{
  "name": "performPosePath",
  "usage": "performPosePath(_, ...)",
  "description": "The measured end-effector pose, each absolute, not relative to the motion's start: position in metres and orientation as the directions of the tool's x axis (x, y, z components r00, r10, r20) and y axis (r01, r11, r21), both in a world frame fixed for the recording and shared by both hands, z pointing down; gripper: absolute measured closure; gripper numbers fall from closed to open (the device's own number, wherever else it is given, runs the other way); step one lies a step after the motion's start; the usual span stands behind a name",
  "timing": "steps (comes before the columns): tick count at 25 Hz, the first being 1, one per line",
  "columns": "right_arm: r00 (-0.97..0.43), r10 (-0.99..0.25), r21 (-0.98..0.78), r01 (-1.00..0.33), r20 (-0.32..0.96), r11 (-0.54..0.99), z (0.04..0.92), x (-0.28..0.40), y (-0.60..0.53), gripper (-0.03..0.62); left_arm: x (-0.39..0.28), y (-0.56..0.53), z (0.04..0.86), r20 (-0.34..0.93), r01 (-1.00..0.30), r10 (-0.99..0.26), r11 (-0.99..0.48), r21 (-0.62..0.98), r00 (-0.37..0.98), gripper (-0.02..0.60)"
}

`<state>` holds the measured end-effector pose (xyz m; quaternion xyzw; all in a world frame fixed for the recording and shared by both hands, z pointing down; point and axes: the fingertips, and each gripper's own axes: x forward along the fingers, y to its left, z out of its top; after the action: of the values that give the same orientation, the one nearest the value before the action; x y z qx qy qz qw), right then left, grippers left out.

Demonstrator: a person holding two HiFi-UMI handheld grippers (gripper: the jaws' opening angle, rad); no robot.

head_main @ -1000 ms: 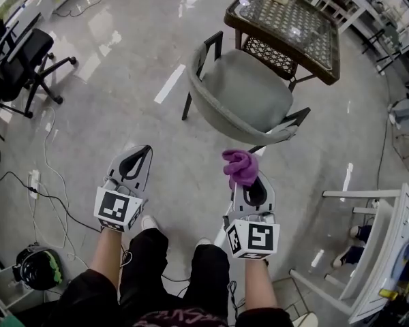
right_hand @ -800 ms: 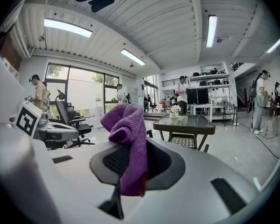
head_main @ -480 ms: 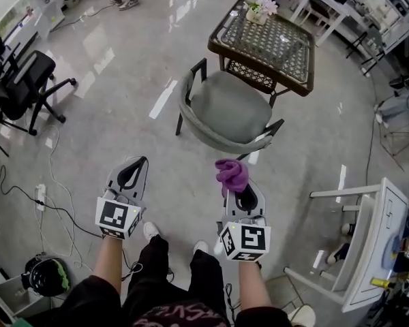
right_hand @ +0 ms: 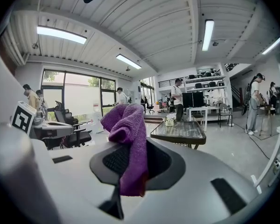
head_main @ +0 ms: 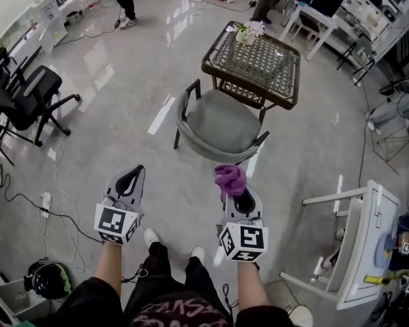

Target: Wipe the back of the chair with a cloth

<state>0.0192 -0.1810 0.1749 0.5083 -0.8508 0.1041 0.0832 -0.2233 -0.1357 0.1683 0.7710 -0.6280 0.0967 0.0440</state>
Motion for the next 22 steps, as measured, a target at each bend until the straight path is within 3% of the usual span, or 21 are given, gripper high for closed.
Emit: performPosePath(22, -0.487, -0.851, -0.114, -0.873, 0.198, 0.474, 0.113, 0.050, -0.155, 0.511, -0.205, -0.097, 0.077, 0.128, -0.981, -0.983, -0.150, -0.126, 0.134, 0.572)
